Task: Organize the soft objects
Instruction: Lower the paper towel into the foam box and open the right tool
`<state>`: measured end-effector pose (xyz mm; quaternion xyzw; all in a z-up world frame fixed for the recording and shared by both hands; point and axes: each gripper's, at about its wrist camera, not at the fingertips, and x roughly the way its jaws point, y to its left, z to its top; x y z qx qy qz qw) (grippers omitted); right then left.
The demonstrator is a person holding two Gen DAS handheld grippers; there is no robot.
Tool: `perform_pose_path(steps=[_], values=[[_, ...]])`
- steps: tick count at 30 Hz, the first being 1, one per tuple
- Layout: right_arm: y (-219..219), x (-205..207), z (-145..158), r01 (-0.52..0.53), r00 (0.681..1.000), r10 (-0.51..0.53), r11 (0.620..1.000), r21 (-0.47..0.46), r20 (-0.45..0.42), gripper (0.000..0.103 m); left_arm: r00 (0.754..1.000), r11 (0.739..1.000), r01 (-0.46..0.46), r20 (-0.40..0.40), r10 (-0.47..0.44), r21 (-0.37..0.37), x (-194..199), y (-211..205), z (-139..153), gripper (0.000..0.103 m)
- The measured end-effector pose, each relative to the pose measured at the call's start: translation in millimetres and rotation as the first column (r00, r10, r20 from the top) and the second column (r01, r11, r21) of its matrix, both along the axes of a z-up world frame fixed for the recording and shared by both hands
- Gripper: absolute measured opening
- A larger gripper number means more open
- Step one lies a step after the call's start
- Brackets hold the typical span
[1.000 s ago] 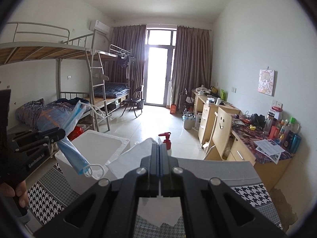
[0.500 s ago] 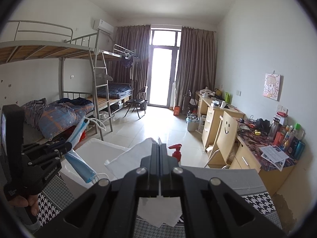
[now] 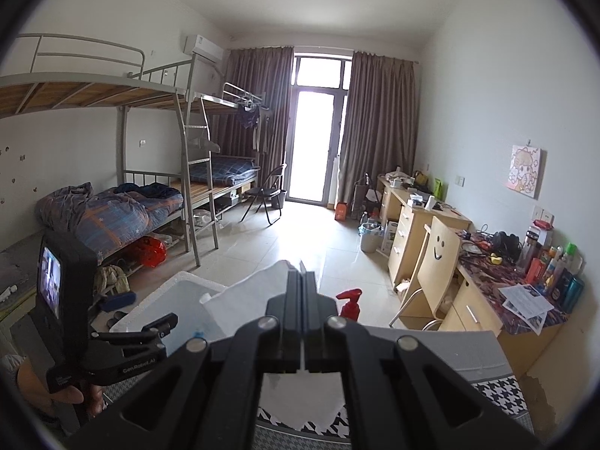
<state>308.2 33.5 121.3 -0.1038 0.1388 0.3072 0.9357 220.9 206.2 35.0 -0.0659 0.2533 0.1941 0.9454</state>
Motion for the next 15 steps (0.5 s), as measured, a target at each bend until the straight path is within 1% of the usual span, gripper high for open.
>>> perform_pose_path(steps=[2, 5, 9, 15], values=[[4, 0, 0, -0.005, 1.0, 0.005, 1.0, -0.004, -0.002, 0.002, 1.0, 1.0, -0.019, 0.024, 0.019, 0.008, -5, 2, 3, 0.1], [10, 1, 3, -0.016, 1.0, 0.016, 1.0, -0.004, 0.002, 0.002, 0.998, 0.999, -0.034, 0.049, 0.033, 0.021, -15, 4, 8, 0.1], [19, 0, 5, -0.036, 0.999, 0.036, 0.999, -0.003, 0.001, 0.002, 0.997, 0.999, -0.036, 0.062, 0.034, 0.038, -24, 2, 11, 0.101], [34, -2, 6, -0.082, 0.997, 0.082, 0.997, -0.008, -0.012, 0.002, 0.995, 0.997, -0.067, 0.077, 0.065, 0.032, -36, 10, 11, 0.101]])
